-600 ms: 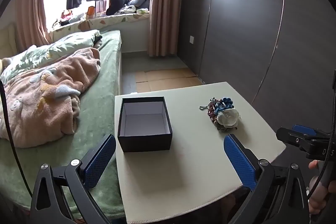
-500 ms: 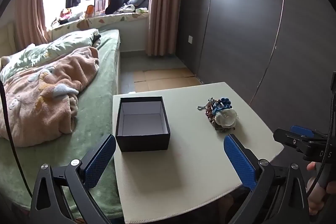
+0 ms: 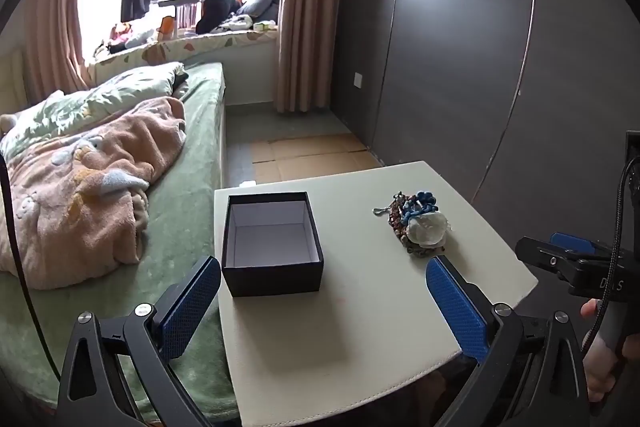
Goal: Organize jewelry
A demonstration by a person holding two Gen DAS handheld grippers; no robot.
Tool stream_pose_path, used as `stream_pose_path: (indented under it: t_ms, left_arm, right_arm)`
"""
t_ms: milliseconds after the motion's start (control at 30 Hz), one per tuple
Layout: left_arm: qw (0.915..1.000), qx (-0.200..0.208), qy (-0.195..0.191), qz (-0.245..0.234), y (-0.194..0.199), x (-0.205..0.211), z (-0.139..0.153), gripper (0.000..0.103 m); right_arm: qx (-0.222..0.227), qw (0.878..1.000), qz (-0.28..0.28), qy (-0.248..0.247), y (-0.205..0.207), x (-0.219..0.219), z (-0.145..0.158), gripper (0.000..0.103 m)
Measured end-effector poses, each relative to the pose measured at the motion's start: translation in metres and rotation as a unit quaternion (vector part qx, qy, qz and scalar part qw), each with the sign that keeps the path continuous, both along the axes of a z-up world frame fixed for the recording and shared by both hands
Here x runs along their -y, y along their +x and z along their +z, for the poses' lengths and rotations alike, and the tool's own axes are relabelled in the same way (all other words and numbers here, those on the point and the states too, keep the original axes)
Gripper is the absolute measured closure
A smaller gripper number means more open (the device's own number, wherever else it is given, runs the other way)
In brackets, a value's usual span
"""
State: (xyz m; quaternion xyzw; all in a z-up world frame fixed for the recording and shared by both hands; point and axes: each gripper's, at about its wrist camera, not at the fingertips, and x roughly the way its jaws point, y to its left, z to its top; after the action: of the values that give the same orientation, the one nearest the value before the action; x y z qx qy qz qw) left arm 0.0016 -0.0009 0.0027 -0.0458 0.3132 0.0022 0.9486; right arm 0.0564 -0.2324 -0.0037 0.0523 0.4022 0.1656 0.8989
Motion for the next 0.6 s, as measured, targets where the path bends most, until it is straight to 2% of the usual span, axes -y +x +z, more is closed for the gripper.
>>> stream_pose_path:
  t_ms: [600]
  left_arm:
    - [0.9999,0.006,0.000,-0.008,-0.0035,0.0005,0.0013,0.001]
  right_arm:
    - [0.027,0.999,0.010,-0.023,-0.0057,-0.0078,0.0032,0.000]
